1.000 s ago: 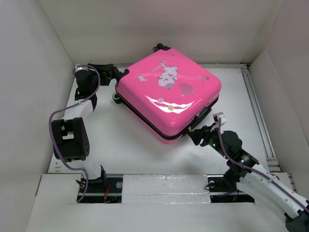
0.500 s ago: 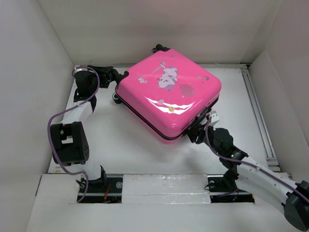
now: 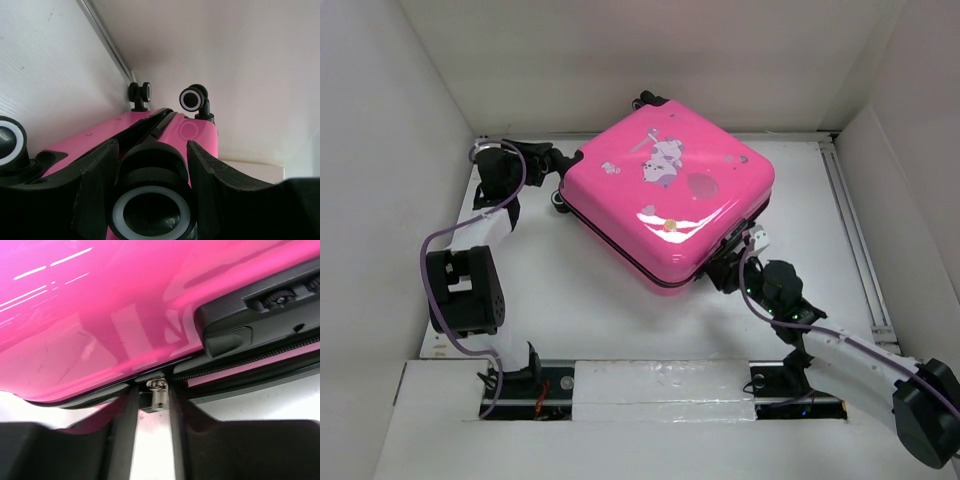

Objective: Pack the luggage

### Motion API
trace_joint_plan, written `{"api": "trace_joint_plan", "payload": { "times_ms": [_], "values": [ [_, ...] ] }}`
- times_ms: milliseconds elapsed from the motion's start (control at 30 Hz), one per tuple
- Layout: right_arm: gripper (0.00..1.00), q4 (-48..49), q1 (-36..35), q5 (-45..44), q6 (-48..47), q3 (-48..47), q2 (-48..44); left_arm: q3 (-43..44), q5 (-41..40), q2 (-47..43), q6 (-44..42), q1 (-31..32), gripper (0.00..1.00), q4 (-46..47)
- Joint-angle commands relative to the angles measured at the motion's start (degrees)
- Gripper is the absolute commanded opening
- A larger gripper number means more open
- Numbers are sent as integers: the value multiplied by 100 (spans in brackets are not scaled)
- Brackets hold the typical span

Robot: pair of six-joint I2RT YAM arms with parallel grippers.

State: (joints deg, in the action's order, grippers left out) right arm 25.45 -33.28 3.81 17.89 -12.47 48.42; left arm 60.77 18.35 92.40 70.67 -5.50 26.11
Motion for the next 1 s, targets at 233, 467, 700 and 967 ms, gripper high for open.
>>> {"api": "trace_joint_plan", "payload": {
  "times_ms": [233, 467, 700, 967],
  "values": [
    [0, 935, 7, 855, 320, 323, -175, -30, 125, 23, 34, -39, 0, 984],
    [0, -232, -1082, 1385, 312, 150, -922, -277, 72, 137, 87, -39, 0, 1212],
    [0, -702, -1243, 470, 162, 42, -1107, -338, 72, 138, 78, -39, 0, 1212],
    [0, 548, -2269, 1051, 479, -466, 656, -469, 11, 68, 78, -39, 0, 1335]
  ]
}}
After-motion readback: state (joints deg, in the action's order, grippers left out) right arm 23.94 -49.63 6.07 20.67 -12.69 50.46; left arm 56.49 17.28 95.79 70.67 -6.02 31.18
